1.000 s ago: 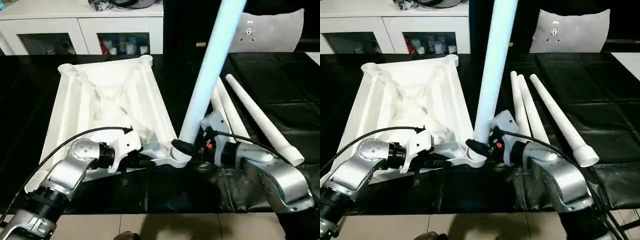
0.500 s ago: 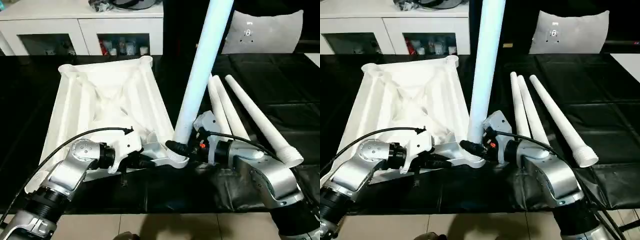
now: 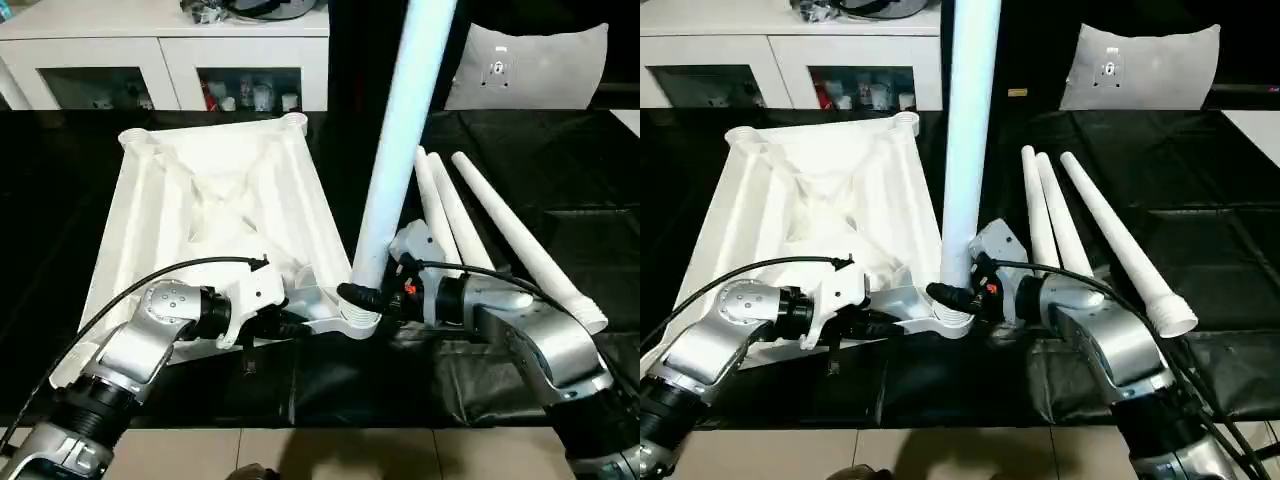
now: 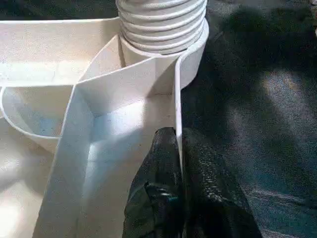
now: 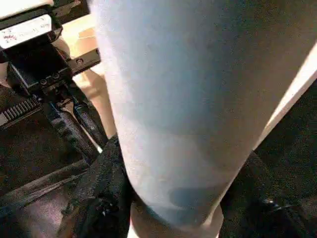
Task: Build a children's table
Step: Insert table leg to table base
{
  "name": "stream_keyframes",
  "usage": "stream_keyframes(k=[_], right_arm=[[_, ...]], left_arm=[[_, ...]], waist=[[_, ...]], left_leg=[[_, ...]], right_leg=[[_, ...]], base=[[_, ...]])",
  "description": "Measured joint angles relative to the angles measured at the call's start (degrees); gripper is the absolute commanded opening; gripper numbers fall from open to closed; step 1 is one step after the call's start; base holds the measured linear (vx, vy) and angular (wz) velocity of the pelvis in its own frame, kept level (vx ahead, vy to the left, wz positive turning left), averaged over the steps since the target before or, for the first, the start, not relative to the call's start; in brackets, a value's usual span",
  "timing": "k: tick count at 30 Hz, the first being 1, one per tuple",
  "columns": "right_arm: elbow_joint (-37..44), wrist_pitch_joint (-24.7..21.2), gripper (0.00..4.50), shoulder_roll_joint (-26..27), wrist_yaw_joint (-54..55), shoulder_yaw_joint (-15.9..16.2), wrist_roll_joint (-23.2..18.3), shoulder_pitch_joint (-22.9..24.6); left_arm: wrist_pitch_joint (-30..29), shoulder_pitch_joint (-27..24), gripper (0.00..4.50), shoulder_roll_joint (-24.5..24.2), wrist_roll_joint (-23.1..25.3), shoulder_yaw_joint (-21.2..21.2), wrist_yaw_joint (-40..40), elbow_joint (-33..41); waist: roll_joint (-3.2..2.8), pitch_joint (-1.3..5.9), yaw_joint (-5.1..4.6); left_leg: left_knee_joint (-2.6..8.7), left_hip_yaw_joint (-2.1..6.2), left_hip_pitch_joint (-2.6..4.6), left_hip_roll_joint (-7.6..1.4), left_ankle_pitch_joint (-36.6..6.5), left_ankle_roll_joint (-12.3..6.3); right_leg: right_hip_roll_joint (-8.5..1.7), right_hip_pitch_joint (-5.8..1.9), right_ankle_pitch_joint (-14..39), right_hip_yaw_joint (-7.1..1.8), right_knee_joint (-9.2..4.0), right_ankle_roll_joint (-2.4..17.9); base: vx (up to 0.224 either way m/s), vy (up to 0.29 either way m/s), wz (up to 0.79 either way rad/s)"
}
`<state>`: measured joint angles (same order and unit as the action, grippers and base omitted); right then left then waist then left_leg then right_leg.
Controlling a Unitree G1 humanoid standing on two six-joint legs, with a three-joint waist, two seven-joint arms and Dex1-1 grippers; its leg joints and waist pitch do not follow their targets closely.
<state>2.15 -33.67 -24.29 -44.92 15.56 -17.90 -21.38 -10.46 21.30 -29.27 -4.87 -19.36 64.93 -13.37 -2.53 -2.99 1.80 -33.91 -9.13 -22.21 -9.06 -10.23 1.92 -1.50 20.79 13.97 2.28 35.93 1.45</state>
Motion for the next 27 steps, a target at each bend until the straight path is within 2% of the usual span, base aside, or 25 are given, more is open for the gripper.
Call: stream_keyframes(k=[5, 9, 13, 17, 21, 23, 27], right_arm=[[-2.43, -0.07, 1.93, 1.41, -0.37, -0.14, -0.14, -0.66], [-4.4, -1.2, 1.93, 3.93, 0.75, -3.1, -2.69, 0.19], [-4.77, 0.03, 1.93, 6.12, 1.58, -6.64, -5.06, 3.95], [-4.43, 3.02, 1.93, 7.52, 2.02, -8.38, -6.58, 7.63], [-3.01, 7.26, 1.93, 7.67, 2.55, -7.79, -5.78, 10.3], [-1.99, 9.76, 1.93, 7.49, 3.15, -6.56, -4.04, 11.13], [-1.22, 11.97, 1.93, 7.05, 3.84, -5.24, -1.59, 11.67]], left_arm=[[-0.34, -0.09, 0.0, -0.25, 0.09, 0.18, -0.02, 0.0], [-0.36, -0.15, 0.0, -0.25, 0.06, 0.18, 0.0, 0.03], [-0.35, -0.19, 0.0, -0.2, -0.01, 0.16, 0.47, 0.12], [-0.36, -0.26, 0.0, -0.16, -0.02, 0.07, 1.04, 0.12], [-0.36, -0.29, 0.0, 0.02, -0.01, -0.11, 1.24, 0.05], [-0.36, -0.28, 0.0, 0.01, 0.0, -0.12, 1.28, -0.07], [-0.36, -0.22, 0.0, -0.01, 0.01, -0.05, 1.22, -0.47]], waist=[[0.25, 0.15, -0.2], [0.3, 0.19, -0.18], [0.25, 0.23, 0.01], [0.1, 0.32, 0.13], [0.02, 0.33, 0.27], [-0.08, 0.35, 0.19], [-0.22, 0.34, 0.04]], left_leg=[[-0.01, -0.03, 0.06, -0.03, 0.01, 0.01], [-0.02, -0.04, 0.08, -0.05, 0.01, 0.02], [0.01, -0.06, 0.07, -0.09, -0.01, 0.02], [0.03, -0.07, 0.07, -0.11, -0.01, 0.02], [0.02, -0.09, 0.15, -0.11, -0.01, 0.03], [0.02, -0.12, 0.18, -0.11, -0.01, 0.03], [0.02, -0.13, 0.3, -0.11, -0.01, 0.03]], right_leg=[[0.01, -0.02, 0.0, -0.01, 0.06, 0.0], [0.02, -0.03, -0.01, -0.01, 0.07, 0.01], [0.04, -0.03, 0.02, 0.01, 0.02, 0.03], [0.04, -0.03, 0.02, 0.03, 0.01, 0.04], [0.03, -0.15, 0.02, 0.03, -0.01, 0.04], [0.02, -0.16, 0.02, 0.01, -0.02, 0.04], [0.02, -0.26, 0.01, 0.0, -0.02, 0.04]], base=[[0.0, 0.0, 0.0], [0.0, 0.0, 0.0], [0.0, 0.0, 0.0], [0.0, 0.0, 0.0], [0.0, 0.0, 0.0], [0.0, 0.0, 0.0], [0.0, 0.0, 0.0]])
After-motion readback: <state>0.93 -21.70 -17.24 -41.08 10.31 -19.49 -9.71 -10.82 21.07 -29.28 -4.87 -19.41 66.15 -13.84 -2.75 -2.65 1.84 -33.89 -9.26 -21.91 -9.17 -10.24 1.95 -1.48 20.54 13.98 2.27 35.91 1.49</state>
